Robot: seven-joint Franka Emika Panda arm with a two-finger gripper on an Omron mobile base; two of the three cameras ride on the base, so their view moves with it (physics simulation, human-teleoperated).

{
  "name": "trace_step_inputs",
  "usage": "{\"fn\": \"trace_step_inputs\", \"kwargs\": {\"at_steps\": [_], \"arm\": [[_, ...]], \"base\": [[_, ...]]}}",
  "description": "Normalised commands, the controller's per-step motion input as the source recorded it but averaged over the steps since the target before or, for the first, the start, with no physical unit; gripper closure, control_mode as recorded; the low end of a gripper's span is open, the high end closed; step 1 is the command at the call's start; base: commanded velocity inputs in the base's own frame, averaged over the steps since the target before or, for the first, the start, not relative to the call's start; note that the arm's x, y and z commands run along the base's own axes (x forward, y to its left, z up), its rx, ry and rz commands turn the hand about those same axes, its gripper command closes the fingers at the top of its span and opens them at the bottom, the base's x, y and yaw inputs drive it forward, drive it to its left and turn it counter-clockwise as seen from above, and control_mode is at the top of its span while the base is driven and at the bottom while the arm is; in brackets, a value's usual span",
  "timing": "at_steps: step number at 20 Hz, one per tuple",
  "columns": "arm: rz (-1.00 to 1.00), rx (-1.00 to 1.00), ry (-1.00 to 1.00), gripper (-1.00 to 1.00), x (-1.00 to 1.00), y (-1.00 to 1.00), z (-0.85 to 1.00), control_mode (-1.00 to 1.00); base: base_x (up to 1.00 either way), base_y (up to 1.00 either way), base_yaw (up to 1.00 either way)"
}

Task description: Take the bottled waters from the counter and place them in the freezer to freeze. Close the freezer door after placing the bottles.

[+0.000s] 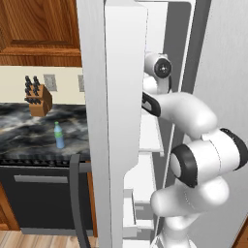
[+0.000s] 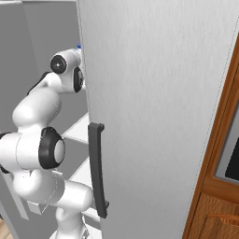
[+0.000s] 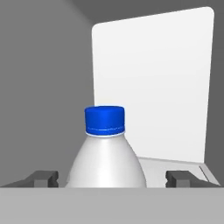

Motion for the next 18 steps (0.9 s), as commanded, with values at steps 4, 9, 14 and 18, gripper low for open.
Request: {"fn": "trace_step_inputs", "kwargs": {"at_steps": [4, 9, 14, 18], "arm": [[0.0, 0.0, 0.03, -1.0, -0.44, 0.0, 0.07, -1.0], [0.0, 0.0, 0.01, -1.0, -0.69, 0.0, 0.19, -1.0], [0.0, 0.01, 0.05, -1.0, -0.79, -0.02, 0.24, -1.0], [0.0, 0.0, 0.13, -1.0, -0.87, -0.09, 0.11, -1.0]], "base": [[0.0, 0.0, 0.0], [0.0, 0.0, 0.0], [0.0, 0.0, 0.0], [0.0, 0.0, 0.0]]}}
